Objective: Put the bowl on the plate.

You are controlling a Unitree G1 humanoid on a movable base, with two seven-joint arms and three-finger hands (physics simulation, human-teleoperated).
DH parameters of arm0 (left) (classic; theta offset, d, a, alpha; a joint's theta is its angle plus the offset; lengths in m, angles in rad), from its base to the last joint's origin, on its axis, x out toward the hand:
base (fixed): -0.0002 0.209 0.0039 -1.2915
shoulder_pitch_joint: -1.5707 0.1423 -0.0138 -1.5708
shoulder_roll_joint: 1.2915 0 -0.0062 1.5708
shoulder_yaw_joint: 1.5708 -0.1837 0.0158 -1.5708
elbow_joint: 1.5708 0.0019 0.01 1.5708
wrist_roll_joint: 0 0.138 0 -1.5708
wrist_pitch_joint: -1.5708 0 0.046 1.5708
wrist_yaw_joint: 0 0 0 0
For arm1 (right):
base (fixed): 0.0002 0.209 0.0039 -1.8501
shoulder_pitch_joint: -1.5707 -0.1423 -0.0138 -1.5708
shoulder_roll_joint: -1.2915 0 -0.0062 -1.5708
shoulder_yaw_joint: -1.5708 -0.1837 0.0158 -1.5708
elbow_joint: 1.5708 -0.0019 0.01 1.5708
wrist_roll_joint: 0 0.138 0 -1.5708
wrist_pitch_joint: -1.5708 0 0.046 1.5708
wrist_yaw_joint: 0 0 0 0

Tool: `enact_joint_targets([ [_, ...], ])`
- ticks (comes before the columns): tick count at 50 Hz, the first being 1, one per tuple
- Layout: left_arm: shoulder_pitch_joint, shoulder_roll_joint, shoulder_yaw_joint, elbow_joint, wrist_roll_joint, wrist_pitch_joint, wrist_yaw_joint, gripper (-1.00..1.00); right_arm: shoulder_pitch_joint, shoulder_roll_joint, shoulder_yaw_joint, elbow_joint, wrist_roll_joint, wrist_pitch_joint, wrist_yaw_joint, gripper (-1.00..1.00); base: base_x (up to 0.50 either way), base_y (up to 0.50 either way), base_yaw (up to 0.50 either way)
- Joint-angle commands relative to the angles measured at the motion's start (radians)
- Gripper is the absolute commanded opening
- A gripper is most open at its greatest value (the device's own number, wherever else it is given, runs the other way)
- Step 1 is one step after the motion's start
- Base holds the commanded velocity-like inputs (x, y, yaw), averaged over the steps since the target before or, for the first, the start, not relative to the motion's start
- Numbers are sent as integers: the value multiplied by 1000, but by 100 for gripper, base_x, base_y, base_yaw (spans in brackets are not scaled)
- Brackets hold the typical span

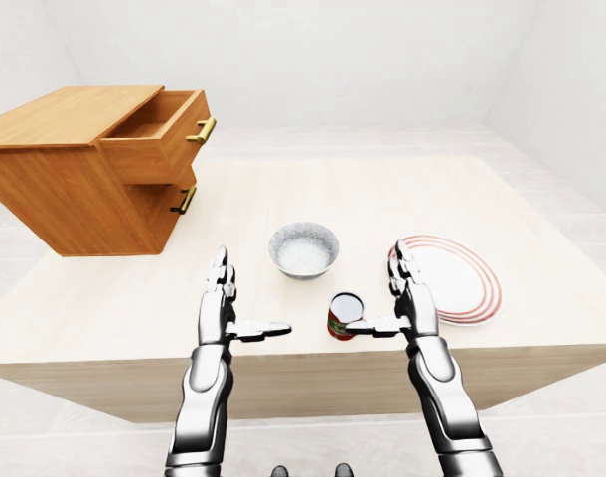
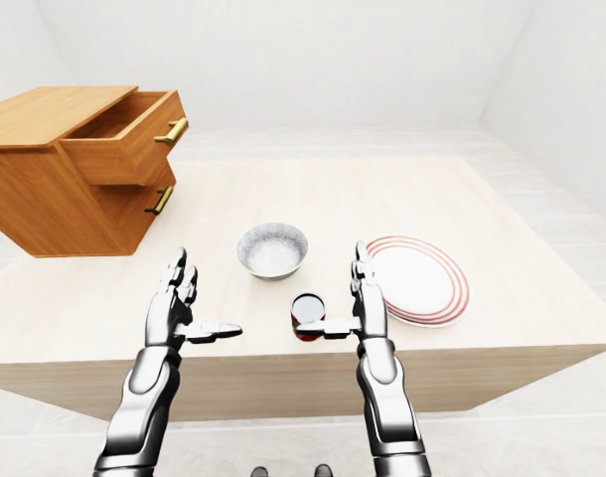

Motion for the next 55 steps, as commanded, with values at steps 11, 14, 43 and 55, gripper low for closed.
enact_joint_targets([
  [11, 61, 51, 11, -144, 13, 68, -61, 100, 61, -1, -20, -159, -51, 90, 16, 100, 0, 0, 0],
  [14, 81, 54, 19, -192, 11, 80, -70, 100, 83, 3, -19, -211, -53, 101, 36, 100, 0, 0, 0],
  [43, 109, 47, 86, -331, 1, 80, -126, 100, 112, 17, -53, -309, -60, 101, 104, 100, 0, -42, 0],
  [55, 144, 64, 167, -524, -38, 80, -165, 100, 130, 9, -76, -391, -36, 101, 137, 100, 0, 0, 0],
])
